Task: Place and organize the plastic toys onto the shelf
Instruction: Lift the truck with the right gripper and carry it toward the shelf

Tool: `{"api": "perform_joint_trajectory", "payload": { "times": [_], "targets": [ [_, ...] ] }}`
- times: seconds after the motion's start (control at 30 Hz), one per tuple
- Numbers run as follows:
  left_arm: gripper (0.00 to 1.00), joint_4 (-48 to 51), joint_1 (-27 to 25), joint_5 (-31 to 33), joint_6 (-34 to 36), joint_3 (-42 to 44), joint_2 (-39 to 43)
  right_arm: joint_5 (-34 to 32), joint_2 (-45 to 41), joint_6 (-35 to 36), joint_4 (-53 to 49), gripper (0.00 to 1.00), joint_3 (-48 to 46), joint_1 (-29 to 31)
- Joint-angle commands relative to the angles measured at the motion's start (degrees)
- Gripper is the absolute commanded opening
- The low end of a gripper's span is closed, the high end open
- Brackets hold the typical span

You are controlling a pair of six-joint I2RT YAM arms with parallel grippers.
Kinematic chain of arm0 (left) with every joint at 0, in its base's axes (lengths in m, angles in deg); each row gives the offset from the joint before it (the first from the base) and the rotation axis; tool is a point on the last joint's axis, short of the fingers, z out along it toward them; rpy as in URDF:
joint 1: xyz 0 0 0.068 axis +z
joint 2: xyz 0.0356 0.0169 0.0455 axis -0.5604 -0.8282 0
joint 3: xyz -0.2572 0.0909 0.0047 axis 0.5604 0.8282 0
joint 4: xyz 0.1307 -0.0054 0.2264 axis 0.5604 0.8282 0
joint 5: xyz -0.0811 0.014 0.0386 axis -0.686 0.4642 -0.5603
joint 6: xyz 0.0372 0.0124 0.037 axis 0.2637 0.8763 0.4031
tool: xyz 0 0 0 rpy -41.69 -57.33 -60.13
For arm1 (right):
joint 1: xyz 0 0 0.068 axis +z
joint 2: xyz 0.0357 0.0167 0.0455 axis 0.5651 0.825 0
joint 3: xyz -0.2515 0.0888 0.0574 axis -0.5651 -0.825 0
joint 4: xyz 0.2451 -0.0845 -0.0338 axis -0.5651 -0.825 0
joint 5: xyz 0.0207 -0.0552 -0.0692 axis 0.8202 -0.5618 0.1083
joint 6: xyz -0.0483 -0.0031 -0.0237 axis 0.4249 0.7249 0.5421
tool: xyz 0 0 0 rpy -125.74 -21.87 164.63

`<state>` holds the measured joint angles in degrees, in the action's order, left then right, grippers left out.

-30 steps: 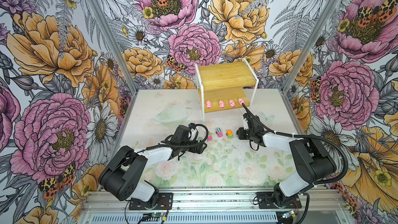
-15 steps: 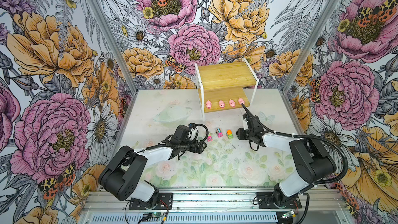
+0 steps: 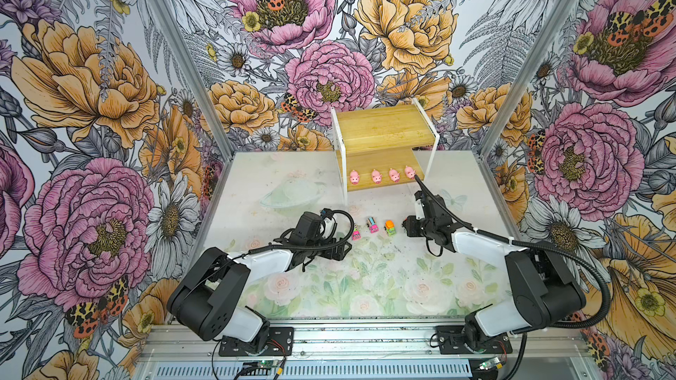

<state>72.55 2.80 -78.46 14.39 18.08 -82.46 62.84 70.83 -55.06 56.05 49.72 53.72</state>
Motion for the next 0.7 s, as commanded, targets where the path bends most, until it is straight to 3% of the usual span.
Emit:
{"api": "perform_joint_trajectory", "payload": {
  "times": [0.0,0.3,0.47,0.67],
  "targets": [
    [0.99,0.16,-0.17,0.75,0.77,-1.43,0.07,0.08,-5.90,0.68,-6.40,0.19,3.07,1.31],
    [0.99,0.16,0.00,0.42,0.81,-1.80,-0.27,-4.17,-13.26,3.79,-28.66,0.18,21.55,5.32],
    [0.99,0.11,0.00,0.09,0.72,-2.25,-0.74,-5.99,-10.43,6.55,-37.62,0.18,37.41,5.60],
    [0.99,0.23,0.00,0.03,0.79,-2.25,-0.37,-10.50,-5.17,11.54,-41.47,0.19,52.39,5.39]
  ]
}}
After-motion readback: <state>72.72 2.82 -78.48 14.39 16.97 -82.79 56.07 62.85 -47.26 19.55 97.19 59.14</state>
